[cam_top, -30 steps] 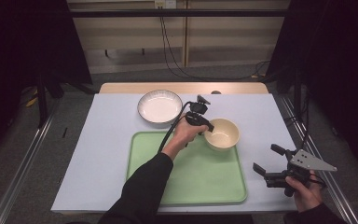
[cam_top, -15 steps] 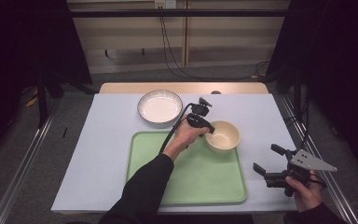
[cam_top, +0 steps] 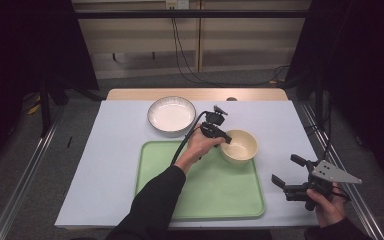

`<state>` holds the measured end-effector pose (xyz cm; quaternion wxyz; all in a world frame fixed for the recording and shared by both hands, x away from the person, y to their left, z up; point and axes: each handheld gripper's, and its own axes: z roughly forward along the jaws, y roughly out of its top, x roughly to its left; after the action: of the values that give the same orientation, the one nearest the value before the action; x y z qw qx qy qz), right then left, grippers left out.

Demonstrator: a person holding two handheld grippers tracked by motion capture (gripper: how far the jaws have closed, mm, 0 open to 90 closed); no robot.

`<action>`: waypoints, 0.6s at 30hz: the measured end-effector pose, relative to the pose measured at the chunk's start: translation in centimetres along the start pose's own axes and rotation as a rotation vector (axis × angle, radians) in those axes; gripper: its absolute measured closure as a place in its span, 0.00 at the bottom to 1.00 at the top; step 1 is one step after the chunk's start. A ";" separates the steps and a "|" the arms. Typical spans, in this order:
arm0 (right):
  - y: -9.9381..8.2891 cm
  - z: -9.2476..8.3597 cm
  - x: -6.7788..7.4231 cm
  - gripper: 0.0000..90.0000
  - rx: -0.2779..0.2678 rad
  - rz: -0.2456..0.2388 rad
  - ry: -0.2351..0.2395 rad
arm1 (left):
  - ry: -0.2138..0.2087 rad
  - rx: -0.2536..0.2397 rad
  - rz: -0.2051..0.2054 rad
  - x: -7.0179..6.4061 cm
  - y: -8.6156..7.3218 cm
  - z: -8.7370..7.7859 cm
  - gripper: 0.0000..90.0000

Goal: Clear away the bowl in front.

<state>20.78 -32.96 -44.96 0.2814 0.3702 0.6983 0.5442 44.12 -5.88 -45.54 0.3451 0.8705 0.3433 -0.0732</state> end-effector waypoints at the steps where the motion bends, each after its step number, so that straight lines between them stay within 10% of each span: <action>1: 0.0 0.0 0.0 0.01 0.001 0.000 0.002 | 0.010 -0.012 -0.001 0.2 -0.2 -0.1 0.82; 14: 0.0 0.0 0.0 0.02 0.001 -0.001 0.002 | 0.074 -0.133 0.057 0.6 -0.5 -1.8 0.12; 18: 0.0 0.0 0.0 0.02 0.002 -0.001 0.002 | 0.100 -0.161 0.057 0.6 -0.6 -2.3 0.06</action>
<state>20.79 -32.95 -44.97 0.2808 0.3696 0.6991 0.5438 43.87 -3.71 -44.33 0.3984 0.8519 0.3399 0.0079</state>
